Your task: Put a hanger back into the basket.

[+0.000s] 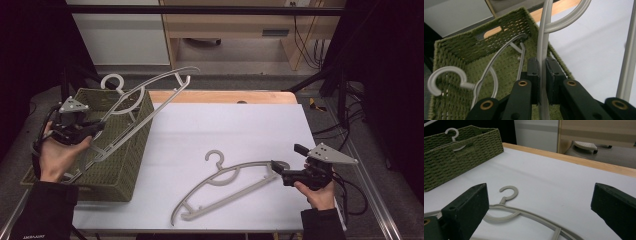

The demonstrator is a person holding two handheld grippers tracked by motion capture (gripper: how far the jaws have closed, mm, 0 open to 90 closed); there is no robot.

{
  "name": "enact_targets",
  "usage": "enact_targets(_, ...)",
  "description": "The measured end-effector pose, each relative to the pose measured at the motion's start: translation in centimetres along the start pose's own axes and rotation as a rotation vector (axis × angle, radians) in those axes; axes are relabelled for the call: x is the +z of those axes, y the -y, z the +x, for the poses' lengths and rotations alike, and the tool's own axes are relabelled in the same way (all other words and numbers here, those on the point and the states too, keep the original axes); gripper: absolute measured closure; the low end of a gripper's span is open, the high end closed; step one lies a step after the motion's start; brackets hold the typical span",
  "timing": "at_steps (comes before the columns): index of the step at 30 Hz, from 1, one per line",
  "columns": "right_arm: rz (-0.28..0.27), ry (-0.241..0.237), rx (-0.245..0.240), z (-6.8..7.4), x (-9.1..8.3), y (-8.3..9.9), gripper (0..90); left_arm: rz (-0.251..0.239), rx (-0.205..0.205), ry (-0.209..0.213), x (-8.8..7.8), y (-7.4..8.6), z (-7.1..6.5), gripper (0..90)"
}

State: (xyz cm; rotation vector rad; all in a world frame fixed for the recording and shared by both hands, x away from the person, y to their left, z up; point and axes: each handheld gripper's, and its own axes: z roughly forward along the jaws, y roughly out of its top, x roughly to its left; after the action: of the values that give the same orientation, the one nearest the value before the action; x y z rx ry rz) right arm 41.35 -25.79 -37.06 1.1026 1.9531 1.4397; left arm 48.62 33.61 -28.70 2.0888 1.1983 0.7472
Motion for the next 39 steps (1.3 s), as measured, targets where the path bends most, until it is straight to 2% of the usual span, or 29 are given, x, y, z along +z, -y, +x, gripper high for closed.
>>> enact_targets(15,-0.001,0.007,0.001,0.0,0.1,0.0,1.8,0.050,-0.013,-0.096,0.7,1.7,3.7,82.6)
enact_targets(20,0.005,0.006,-0.007,-0.1,0.1,0.1,1.8,0.051,-0.030,-0.118,0.8,2.8,4.9,82.6)
enact_targets(28,0.011,0.010,-0.008,-0.2,0.3,0.2,1.8,0.086,-0.060,-0.159,1.2,4.8,6.7,82.6)
enact_targets(39,0.013,0.012,-0.008,-0.2,0.2,0.2,1.8,0.114,-0.077,-0.222,1.2,6.8,8.3,82.6)
